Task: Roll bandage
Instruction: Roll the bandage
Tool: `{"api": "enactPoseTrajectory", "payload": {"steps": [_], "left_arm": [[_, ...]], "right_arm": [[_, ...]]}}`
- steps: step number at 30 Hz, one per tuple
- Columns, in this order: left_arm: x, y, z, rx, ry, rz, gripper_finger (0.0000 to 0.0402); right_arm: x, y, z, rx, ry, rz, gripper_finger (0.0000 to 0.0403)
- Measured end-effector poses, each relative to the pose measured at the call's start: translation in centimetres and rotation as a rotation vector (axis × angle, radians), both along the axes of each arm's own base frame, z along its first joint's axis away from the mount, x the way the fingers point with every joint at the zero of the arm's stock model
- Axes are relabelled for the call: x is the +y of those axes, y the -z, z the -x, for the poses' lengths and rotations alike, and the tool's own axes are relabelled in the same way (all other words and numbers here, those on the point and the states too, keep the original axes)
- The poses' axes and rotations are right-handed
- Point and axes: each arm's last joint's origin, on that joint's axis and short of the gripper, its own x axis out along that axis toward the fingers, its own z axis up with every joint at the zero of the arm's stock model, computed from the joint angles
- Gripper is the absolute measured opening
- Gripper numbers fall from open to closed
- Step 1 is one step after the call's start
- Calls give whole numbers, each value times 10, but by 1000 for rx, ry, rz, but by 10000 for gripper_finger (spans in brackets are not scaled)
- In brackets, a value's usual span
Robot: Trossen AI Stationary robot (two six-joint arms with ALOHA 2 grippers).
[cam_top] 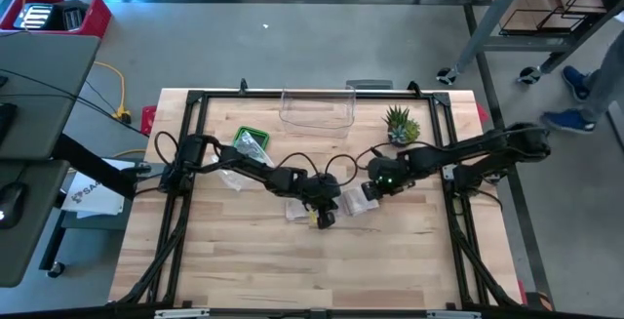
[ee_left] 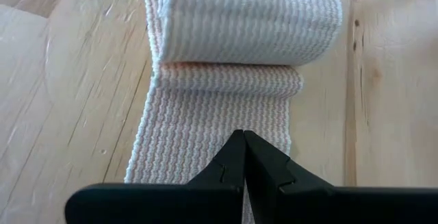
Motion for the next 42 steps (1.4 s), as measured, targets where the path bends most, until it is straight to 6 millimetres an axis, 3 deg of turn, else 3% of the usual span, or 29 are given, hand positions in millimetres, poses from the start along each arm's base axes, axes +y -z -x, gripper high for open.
{"api": "enactPoseTrajectory", "payload": {"steps": [12,15,21,29,42], "left_arm": [[9,-1,-2,-12,-25,-3,0],[9,-1,-2,-12,-24,-4,0],[7,0,-1,2,-23,4,0],[5,0,0,10,-8,15,0],[6,-1,-1,-1,-11,15,0]], "right_arm": [[2,10,-7,-22,-10,-19,183],[3,12,-7,-10,14,-19,142],[2,14,-4,28,30,-16,13],[4,-9,-6,-5,16,-43,5],[5,-35,-29,-170,18,-52,1]]}}
